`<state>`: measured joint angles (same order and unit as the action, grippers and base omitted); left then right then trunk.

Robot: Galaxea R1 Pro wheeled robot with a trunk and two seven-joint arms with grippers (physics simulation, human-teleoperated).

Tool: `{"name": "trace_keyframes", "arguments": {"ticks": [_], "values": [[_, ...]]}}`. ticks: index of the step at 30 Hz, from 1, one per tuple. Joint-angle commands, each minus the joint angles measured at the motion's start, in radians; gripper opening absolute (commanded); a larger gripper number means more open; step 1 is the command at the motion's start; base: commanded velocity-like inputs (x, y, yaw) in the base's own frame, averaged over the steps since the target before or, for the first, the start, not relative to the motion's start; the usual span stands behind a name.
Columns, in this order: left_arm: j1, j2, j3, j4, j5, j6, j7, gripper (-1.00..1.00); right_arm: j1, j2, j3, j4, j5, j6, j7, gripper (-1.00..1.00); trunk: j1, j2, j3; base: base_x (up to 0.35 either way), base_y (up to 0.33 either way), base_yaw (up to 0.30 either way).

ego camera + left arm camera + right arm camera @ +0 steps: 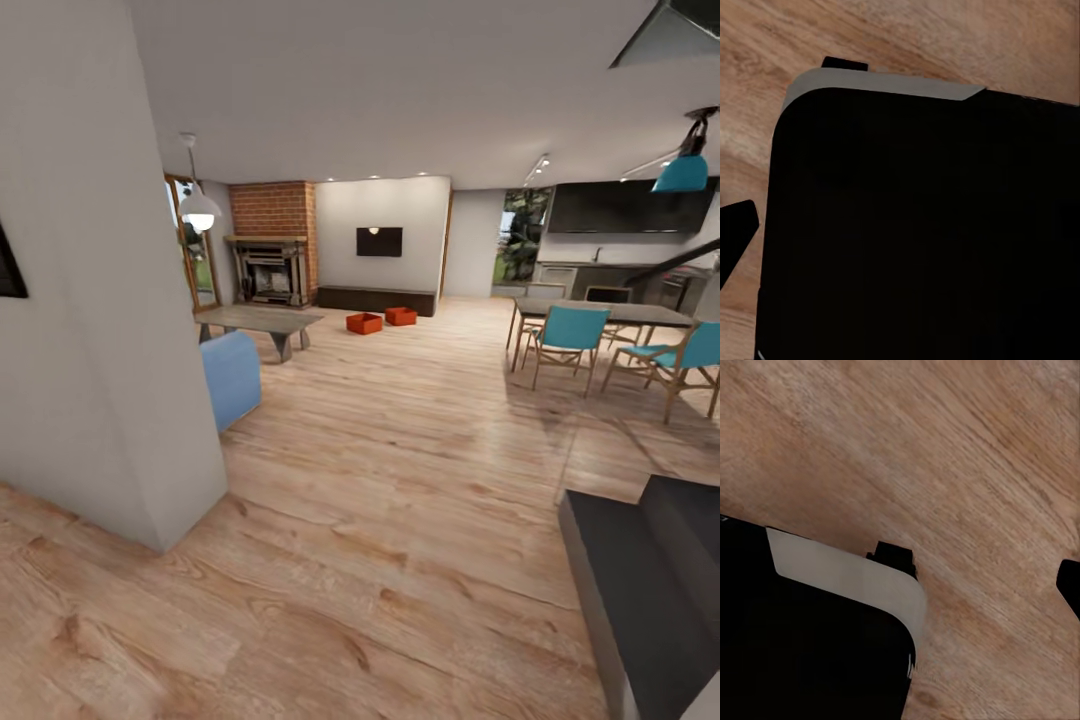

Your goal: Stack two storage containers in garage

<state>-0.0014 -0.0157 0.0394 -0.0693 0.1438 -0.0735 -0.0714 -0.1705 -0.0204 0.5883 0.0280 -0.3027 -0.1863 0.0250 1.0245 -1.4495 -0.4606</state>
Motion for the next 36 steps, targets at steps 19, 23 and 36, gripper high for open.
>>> {"name": "trace_keyframes", "arguments": {"ticks": [19, 23, 36], "values": [[0.000, 0.001, 0.004, 0.001, 0.011, 0.011, -0.004, 1.00, -0.001, 0.000, 0.010, 0.004, -0.009, -0.004, 0.003, 1.00, 0.000, 0.000, -0.001, 0.311, 0.091, -0.286], [0.000, 0.001, 0.004, 0.001, 0.011, 0.011, -0.004, 1.00, -0.001, 0.000, 0.010, 0.004, -0.009, -0.003, 0.004, 1.00, 0.000, 0.000, -0.001, 0.323, 0.000, -0.096], [0.000, -0.001, 0.004, 0.001, 0.011, 0.007, -0.005, 1.00, -0.001, -0.001, 0.010, 0.004, -0.009, 0.002, 0.003, 1.00, 0.000, 0.000, -0.001, 0.323, 0.000, -0.007]]}}
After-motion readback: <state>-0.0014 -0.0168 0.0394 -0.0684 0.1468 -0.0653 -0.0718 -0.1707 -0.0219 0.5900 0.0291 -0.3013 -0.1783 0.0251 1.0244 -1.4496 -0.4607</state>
